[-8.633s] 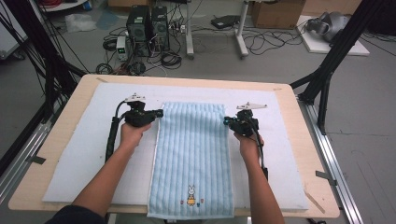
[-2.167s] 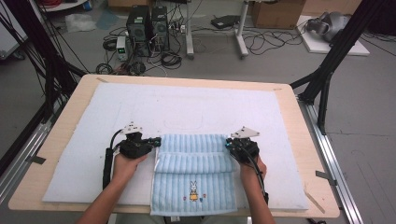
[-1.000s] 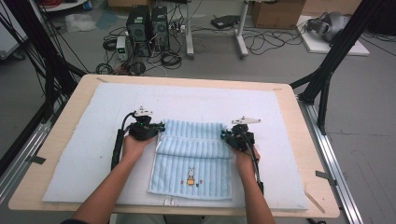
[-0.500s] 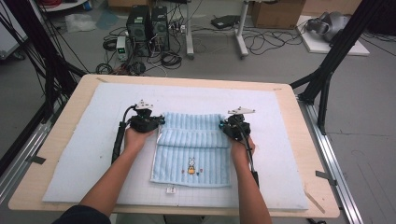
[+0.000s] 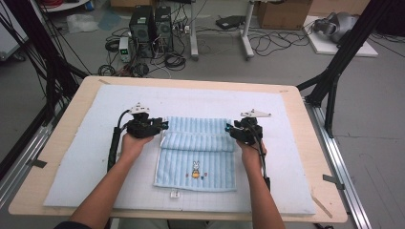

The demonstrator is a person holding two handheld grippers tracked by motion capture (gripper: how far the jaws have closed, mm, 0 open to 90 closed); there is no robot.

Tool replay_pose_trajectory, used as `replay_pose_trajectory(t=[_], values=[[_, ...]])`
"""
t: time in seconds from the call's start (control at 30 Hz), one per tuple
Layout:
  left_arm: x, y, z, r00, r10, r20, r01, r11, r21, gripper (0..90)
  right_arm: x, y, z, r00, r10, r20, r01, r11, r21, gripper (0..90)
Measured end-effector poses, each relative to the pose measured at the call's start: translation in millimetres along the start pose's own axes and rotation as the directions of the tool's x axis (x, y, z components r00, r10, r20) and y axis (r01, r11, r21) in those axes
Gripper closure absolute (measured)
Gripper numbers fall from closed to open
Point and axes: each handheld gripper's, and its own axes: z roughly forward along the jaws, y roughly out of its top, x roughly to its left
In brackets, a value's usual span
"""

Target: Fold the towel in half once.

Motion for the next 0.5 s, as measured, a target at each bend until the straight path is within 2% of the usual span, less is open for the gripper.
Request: replay_pose_trajectory(t=[0.13, 0.2, 0.3, 0.37, 0.43, 0.5], values=[[-6.7, -5.2, 7.3, 0.9996, 0.027, 0.002, -0.027, 0.9987, 0.044, 59.5, -1.9, -6.0, -6.2, 0.9986, 0.003, -0.052, -0.003, 1.000, 0.007, 61.6], [-9.6, -8.9, 9.9, 0.9989, 0.046, 0.007, -0.047, 0.9965, 0.070, 59.5, -0.9, -9.6, -6.8, 0.9967, -0.007, -0.081, 0.009, 0.999, 0.031, 61.7], [-12.3, -13.3, 13.2, 0.9983, 0.059, 0.005, -0.059, 0.9905, 0.124, 60.5, -0.1, -15.6, -5.2, 0.9949, -0.017, -0.100, 0.023, 0.998, 0.065, 62.1], [-14.8, -14.8, 13.7, 0.9968, 0.079, 0.003, -0.079, 0.9868, 0.141, 66.2, -0.9, -19.1, -3.1, 0.9939, -0.006, -0.110, 0.016, 0.996, 0.089, 62.1], [-18.0, -16.2, 11.7, 0.9939, 0.110, -0.010, -0.107, 0.9848, 0.136, 77.1, -2.0, -22.7, -0.3, 0.9929, 0.000, -0.119, 0.013, 0.993, 0.115, 63.1], [-20.3, -17.8, 9.4, 0.9919, 0.126, -0.012, -0.124, 0.9831, 0.135, 82.6, -2.4, -25.0, -0.8, 0.9921, 0.008, -0.125, 0.006, 0.994, 0.113, 70.4]])
